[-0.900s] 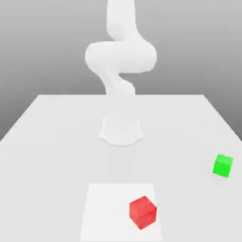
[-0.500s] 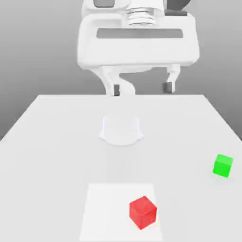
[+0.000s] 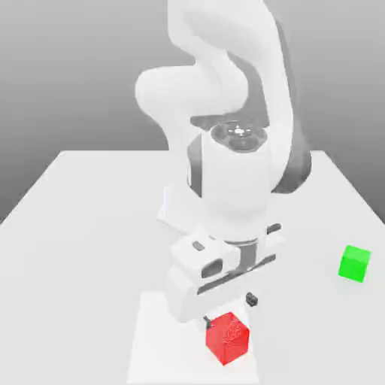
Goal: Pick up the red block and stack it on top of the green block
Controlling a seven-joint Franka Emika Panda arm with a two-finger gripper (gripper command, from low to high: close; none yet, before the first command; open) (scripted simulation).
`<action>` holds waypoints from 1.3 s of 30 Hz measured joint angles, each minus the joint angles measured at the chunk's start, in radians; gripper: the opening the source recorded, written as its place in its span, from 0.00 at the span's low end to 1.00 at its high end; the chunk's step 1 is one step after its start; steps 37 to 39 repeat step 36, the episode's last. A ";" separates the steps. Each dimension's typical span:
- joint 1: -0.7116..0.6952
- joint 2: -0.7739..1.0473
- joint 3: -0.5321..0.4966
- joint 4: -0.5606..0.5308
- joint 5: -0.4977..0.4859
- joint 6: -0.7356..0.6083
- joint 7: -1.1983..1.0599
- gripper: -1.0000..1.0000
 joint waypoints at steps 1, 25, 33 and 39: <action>-0.004 0.036 0.005 0.005 0.005 0.030 -0.004 0.00; 0.483 -0.288 0.278 -0.096 -0.008 -0.193 0.035 0.00; 0.606 -0.121 0.238 -0.103 -0.136 -0.024 0.134 1.00; 0.606 -0.121 0.238 -0.103 -0.136 -0.024 0.134 1.00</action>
